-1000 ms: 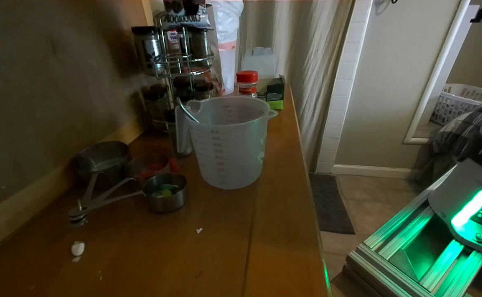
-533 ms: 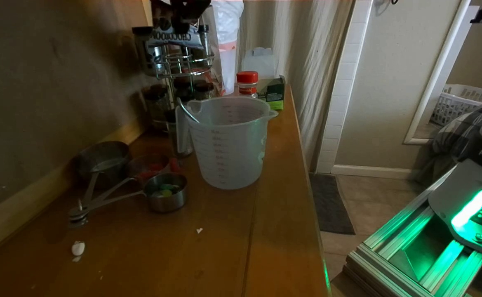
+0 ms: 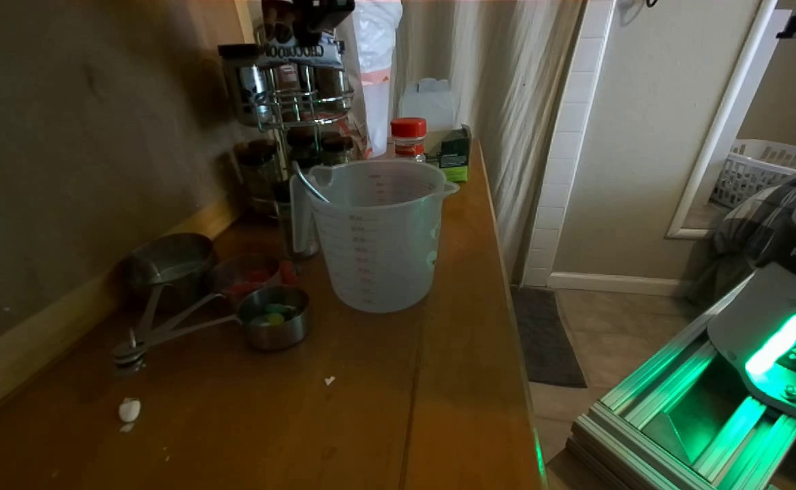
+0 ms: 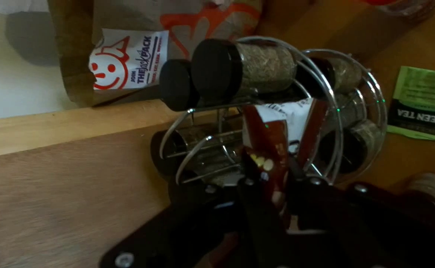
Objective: Pick up the brown packet and put it on the top shelf of the circular spice rack
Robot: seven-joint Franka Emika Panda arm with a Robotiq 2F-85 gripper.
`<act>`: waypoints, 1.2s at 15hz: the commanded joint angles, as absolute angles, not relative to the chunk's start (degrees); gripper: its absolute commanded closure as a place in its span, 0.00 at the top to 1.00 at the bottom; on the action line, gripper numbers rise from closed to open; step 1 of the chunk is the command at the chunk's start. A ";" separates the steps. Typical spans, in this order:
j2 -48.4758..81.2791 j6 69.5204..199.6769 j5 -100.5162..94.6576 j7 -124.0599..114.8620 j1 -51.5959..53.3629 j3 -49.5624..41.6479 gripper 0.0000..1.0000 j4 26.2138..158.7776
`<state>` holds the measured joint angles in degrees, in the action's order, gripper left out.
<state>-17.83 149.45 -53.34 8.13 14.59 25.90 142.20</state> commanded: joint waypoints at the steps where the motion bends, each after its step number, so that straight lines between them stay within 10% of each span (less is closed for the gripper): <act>1: -16.28 148.56 -61.03 1.21 11.40 28.39 0.05 140.93; 18: -7.84 150.02 -71.78 -1.51 16.20 24.24 0.05 138.56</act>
<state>-11.07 149.97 -69.50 -0.69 14.74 26.25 140.43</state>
